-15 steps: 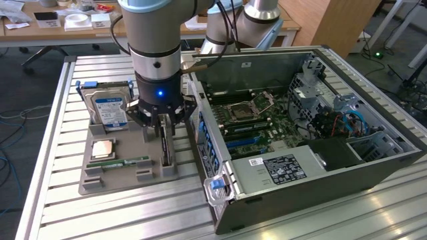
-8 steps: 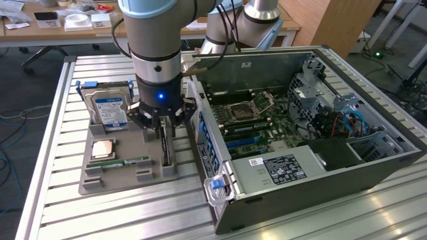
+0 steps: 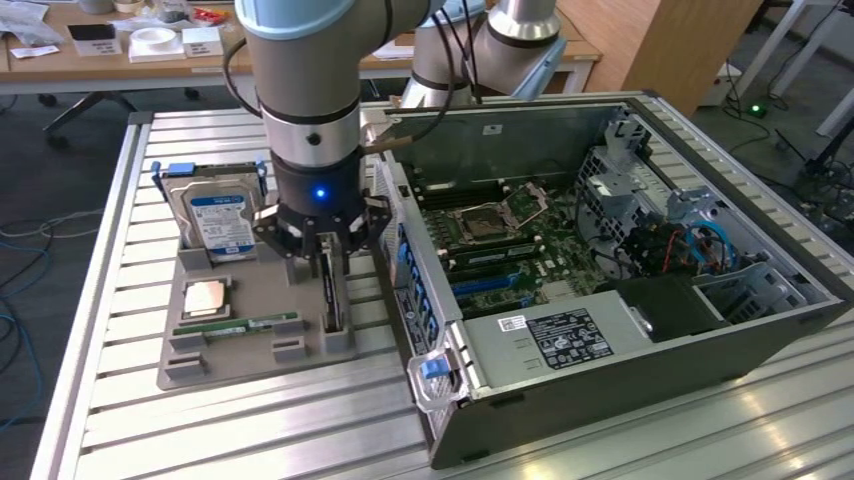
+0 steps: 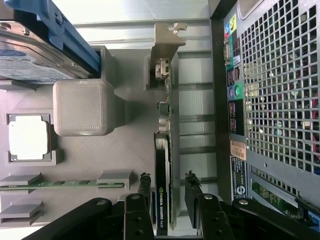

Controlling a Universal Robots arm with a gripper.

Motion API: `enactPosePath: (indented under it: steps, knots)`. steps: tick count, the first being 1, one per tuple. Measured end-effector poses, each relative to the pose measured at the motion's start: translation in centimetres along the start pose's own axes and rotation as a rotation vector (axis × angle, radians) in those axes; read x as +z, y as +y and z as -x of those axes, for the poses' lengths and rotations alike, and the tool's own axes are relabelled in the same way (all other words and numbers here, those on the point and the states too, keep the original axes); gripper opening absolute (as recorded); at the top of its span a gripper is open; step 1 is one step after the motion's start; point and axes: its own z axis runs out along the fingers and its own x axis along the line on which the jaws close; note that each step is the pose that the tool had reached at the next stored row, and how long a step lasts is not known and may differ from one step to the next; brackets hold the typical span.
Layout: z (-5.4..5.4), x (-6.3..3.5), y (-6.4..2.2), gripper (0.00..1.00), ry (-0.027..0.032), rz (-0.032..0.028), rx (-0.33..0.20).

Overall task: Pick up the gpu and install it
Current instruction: 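Pick up the gpu and move the gpu toward the slot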

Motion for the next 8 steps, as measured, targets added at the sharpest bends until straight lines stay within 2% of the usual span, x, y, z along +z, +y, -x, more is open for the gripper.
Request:
enactPosePath:
  steps: [8]
  knots:
    - [-0.28, 0.89, 0.47, 0.42, 0.0000, 0.0001, 0.000]
